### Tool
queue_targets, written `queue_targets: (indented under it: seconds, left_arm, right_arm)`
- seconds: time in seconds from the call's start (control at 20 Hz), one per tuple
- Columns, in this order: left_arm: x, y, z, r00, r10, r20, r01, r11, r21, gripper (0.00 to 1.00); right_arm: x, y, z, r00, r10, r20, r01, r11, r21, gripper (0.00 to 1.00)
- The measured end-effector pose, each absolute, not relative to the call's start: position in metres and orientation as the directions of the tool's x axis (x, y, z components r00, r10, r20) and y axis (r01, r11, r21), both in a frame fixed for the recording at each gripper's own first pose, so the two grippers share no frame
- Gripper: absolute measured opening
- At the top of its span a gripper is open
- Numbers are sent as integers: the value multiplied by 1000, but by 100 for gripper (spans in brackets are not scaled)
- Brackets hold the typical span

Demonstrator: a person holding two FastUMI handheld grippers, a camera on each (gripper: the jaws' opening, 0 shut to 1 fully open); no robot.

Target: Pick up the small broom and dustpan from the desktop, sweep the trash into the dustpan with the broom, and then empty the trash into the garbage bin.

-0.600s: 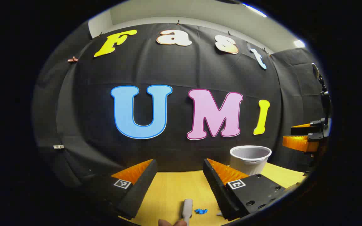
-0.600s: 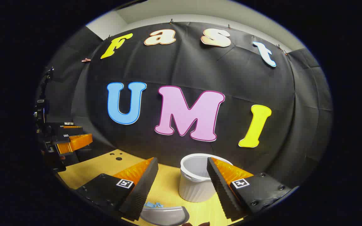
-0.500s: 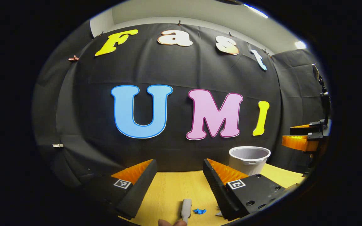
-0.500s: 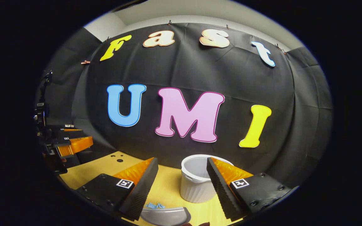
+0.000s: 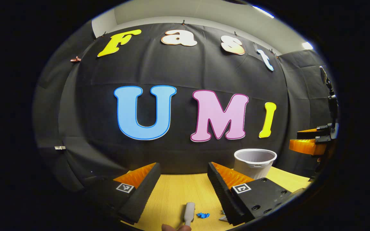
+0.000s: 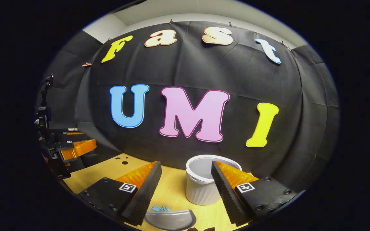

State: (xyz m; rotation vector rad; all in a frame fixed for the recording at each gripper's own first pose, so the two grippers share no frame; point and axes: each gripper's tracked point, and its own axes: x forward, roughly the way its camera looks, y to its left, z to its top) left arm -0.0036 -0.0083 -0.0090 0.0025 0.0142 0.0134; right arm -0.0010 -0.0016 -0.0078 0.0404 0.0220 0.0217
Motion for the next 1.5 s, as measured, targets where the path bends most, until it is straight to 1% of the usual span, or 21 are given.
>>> queue_targets:
  seconds: [0.1,0.15,0.25,0.35,0.45,0.6,0.75,0.8,0.9,1.1,1.2,1.5]
  left_arm:
    - [-4,-9,-11,1000,9,-19,-9,1000,1,95]
    - [-3,-8,-12,1000,8,-23,-8,1000,0,95]
    - [-2,-7,-16,999,8,-33,-8,1000,5,95]
    - [-3,-5,-23,999,11,-47,-11,1000,10,95]
    - [-3,-2,-28,998,16,-57,-15,1000,12,95]
    - [-4,-3,-34,998,18,-62,-17,999,28,95]
    - [-3,-1,-38,997,17,-70,-14,999,46,95]
    - [-3,-2,-39,998,17,-66,-15,999,41,95]
    - [-2,-4,-39,998,18,-64,-15,999,38,95]
    - [-3,-4,-41,998,20,-66,-18,999,36,95]
    - [-3,-3,-41,998,26,-63,-24,999,33,95]
    - [-4,5,-51,995,48,-89,-46,999,29,95]
  right_arm:
    - [-1,0,-11,999,36,-30,-35,999,37,96]
    - [-1,3,-16,997,61,-50,-60,998,36,96]
    - [-7,10,-38,983,126,-133,-120,991,56,96]
    - [-19,18,-73,947,203,-250,-185,978,92,96]
    - [-37,16,-122,892,233,-388,-216,973,87,97]
    - [-75,12,-199,766,259,-588,-244,964,107,97]
    - [-101,8,-260,638,235,-733,-231,967,109,97]
    - [-106,10,-275,601,231,-765,-229,967,112,97]
    - [-110,16,-309,535,231,-813,-236,965,119,97]
    - [-111,26,-356,433,221,-874,-266,958,110,96]
    - [-108,31,-373,403,207,-892,-273,957,99,95]
    - [-95,51,-398,346,228,-910,-253,957,144,94]
